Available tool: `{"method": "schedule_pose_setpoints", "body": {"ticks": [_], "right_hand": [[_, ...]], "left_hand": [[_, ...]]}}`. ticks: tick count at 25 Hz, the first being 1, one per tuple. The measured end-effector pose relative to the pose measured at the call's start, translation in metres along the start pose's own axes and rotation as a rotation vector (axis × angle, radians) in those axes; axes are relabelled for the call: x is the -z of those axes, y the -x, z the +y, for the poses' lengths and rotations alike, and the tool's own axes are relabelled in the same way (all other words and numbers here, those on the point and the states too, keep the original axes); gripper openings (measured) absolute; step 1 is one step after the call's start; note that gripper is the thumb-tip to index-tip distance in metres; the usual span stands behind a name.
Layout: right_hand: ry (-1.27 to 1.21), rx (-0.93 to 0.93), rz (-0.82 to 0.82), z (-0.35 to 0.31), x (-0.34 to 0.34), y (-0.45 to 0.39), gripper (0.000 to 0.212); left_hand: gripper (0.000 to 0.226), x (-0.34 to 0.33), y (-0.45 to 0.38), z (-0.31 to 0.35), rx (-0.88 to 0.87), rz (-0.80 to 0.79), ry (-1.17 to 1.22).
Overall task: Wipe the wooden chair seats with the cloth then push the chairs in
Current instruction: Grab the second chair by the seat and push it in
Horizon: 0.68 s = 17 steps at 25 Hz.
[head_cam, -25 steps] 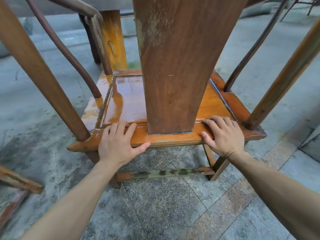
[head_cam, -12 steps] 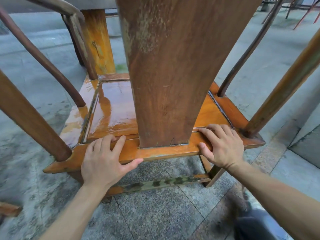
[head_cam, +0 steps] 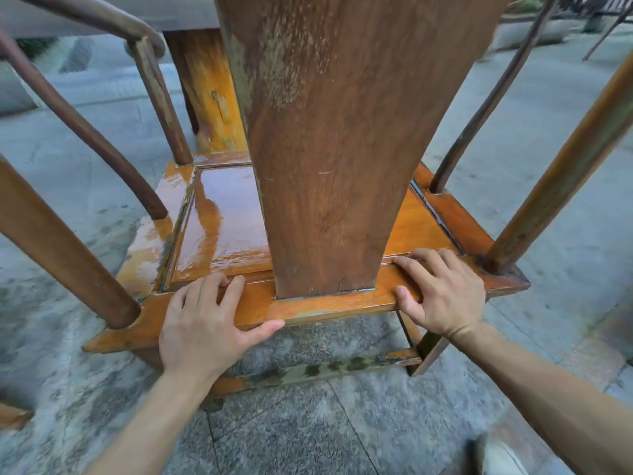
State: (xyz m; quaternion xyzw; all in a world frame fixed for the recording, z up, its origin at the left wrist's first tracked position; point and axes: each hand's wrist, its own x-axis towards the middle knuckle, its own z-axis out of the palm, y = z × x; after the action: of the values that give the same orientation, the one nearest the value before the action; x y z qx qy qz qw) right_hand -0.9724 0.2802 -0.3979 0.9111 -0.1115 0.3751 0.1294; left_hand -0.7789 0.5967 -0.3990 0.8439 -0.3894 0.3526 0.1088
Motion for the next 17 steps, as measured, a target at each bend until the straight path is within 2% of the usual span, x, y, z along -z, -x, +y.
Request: {"method": "schedule_pose_setpoints", "body": {"ticks": [9, 17], "right_hand": [[-0.133, 0.124, 0.104, 0.072, -0.094, -0.072, 0.043], [-0.245, 0.163, 0.116, 0.121, -0.174, -0.134, 0.043]], "left_hand": [[0.088, -0.047, -0.054, 0.03, 0.115, -0.021, -0.178], [0.084, -0.095, -0.102, 0.048, 0.188, -0.016, -0.267]]}}
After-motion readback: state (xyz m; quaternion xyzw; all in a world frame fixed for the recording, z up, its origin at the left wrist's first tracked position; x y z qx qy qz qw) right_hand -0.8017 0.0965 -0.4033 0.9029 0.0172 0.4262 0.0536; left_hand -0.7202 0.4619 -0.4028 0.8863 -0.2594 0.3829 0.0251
